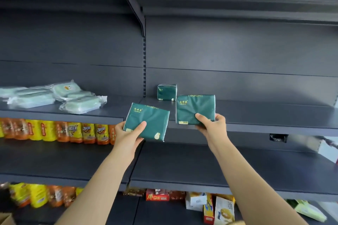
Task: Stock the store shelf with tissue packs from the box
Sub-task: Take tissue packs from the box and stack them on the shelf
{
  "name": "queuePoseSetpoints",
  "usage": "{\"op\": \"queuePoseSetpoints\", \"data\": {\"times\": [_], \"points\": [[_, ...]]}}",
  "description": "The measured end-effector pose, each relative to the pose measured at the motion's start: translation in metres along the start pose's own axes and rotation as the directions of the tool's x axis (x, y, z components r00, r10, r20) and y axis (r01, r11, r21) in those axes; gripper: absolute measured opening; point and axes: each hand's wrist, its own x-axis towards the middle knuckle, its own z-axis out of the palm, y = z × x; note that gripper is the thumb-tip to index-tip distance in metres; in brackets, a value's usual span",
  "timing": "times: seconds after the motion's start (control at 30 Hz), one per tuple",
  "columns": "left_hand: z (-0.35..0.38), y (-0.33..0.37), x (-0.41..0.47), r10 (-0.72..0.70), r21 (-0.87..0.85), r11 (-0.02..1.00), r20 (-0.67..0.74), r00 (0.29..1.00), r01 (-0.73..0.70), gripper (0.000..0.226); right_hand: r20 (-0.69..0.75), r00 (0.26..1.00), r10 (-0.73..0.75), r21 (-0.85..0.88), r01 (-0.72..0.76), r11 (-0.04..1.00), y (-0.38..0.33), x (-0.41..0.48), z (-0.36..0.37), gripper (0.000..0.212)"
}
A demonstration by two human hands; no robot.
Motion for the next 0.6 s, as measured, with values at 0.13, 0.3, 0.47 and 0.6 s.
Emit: {"op": "queuePoseSetpoints", "data": {"times": [0.13, 0.3, 0.47, 0.6], "points": [[0.01, -0.004, 0.035, 0.012, -0.048, 0.999, 0.013, 1.0, -0.011, 0.04, 0.024, 1.0, 0.003, -0.131, 0.0, 0.991, 0.004, 0.047, 0.004, 0.05], [0.018, 0.001, 0.089, 0.017, -0.011, 1.0, 0.031, 0.999, -0.017, 0.052, -0.039, 0.997, -0.069, -0.292, 0.054, 0.955, 0.004, 0.104, 0.021, 0.047], [0.03, 0.014, 0.16, 0.053, 0.123, 0.99, 0.08, 0.995, -0.062, 0.035, -0.013, 0.995, -0.094, -0.364, 0.083, 0.928, 0.018, 0.162, 0.057, 0.048], [0.033, 0.01, 0.221, 0.097, 0.285, 0.949, 0.132, 0.987, -0.131, 0.02, -0.03, 0.99, -0.138, -0.561, 0.097, 0.822, 0.046, 0.21, 0.091, 0.034]]}}
